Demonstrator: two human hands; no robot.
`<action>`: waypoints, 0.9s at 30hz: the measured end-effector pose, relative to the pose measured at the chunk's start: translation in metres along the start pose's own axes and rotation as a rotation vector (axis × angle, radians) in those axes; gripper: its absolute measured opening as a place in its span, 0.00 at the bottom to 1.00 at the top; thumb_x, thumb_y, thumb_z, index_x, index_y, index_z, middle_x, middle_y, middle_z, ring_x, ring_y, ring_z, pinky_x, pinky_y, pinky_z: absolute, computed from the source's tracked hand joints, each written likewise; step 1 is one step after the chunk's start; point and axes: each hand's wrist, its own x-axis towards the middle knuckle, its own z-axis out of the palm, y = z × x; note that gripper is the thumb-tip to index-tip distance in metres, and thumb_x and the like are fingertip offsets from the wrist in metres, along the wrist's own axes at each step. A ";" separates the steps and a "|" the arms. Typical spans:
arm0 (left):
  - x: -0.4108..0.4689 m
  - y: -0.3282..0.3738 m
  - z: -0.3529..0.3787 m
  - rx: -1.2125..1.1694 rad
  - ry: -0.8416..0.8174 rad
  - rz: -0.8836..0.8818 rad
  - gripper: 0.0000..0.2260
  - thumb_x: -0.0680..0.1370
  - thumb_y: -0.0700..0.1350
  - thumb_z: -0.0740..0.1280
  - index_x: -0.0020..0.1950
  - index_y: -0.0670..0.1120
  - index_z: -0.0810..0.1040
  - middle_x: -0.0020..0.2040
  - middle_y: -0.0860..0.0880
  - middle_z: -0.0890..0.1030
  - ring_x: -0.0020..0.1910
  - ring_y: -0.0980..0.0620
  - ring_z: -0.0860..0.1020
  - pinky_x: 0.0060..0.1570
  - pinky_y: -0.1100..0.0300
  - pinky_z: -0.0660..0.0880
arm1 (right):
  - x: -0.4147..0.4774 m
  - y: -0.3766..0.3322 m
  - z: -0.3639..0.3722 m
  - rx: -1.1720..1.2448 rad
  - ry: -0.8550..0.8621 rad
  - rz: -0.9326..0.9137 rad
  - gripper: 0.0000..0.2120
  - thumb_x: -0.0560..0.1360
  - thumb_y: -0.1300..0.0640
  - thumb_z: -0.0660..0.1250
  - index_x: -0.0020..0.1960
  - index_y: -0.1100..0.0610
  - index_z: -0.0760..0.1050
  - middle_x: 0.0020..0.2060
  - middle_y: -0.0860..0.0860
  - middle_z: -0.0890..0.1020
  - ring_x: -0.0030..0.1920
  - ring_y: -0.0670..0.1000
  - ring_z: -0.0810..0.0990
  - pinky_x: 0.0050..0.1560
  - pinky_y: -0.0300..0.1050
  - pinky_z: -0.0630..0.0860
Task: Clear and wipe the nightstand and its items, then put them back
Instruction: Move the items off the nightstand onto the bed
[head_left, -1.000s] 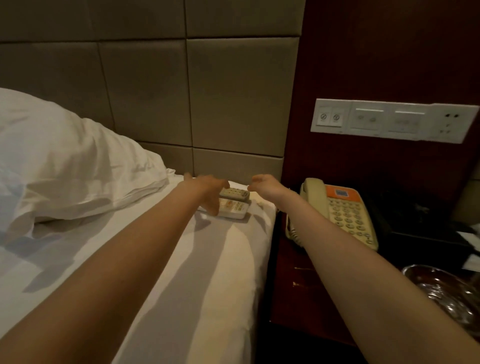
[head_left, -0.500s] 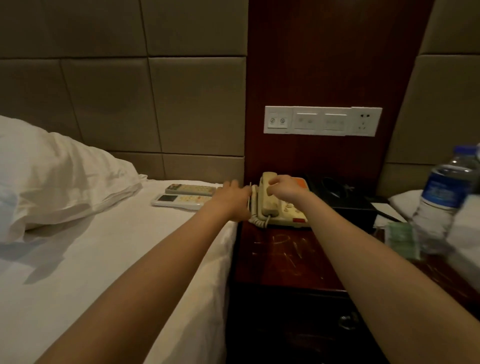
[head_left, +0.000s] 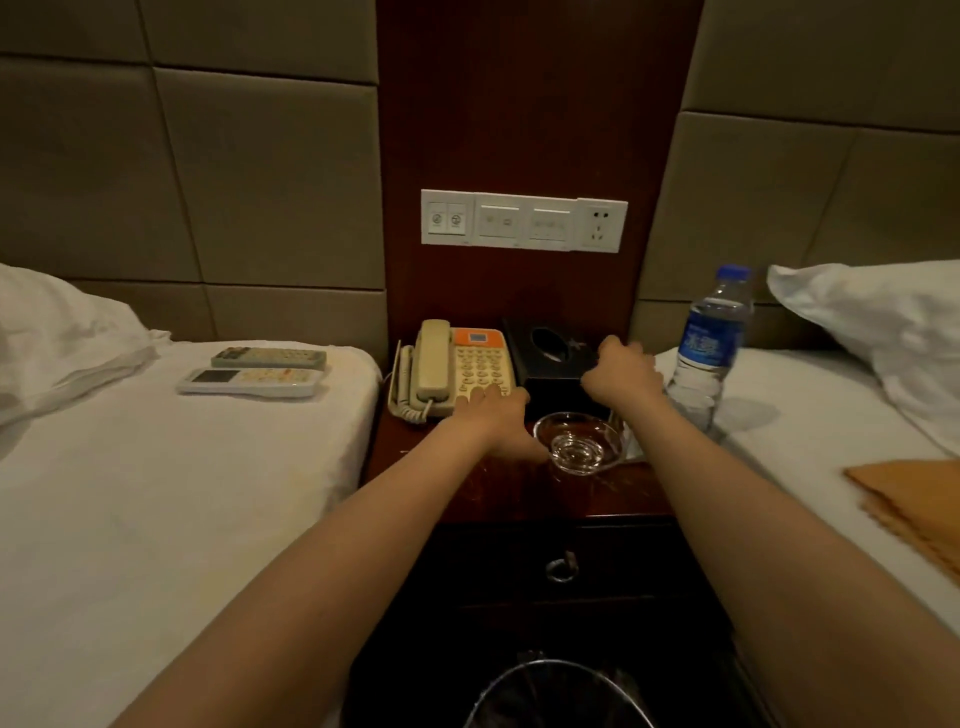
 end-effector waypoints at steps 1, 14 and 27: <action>0.002 0.005 0.002 0.002 0.004 0.001 0.37 0.73 0.63 0.64 0.76 0.49 0.53 0.74 0.41 0.58 0.73 0.39 0.57 0.70 0.44 0.55 | -0.001 0.011 0.001 -0.040 0.039 0.048 0.24 0.75 0.56 0.63 0.69 0.60 0.62 0.67 0.62 0.64 0.67 0.63 0.64 0.64 0.57 0.65; 0.038 0.058 0.025 0.024 -0.014 -0.005 0.45 0.68 0.72 0.61 0.77 0.51 0.48 0.75 0.41 0.57 0.74 0.40 0.56 0.71 0.43 0.52 | 0.007 0.065 0.020 -0.031 -0.091 0.292 0.44 0.70 0.43 0.70 0.75 0.57 0.49 0.69 0.62 0.64 0.69 0.63 0.65 0.64 0.55 0.68; 0.049 0.063 0.034 -0.084 -0.009 -0.121 0.49 0.65 0.68 0.69 0.77 0.50 0.49 0.73 0.40 0.60 0.71 0.39 0.62 0.67 0.45 0.63 | 0.004 0.085 0.022 0.262 -0.007 0.200 0.41 0.66 0.48 0.74 0.69 0.59 0.57 0.65 0.60 0.70 0.64 0.60 0.70 0.57 0.51 0.73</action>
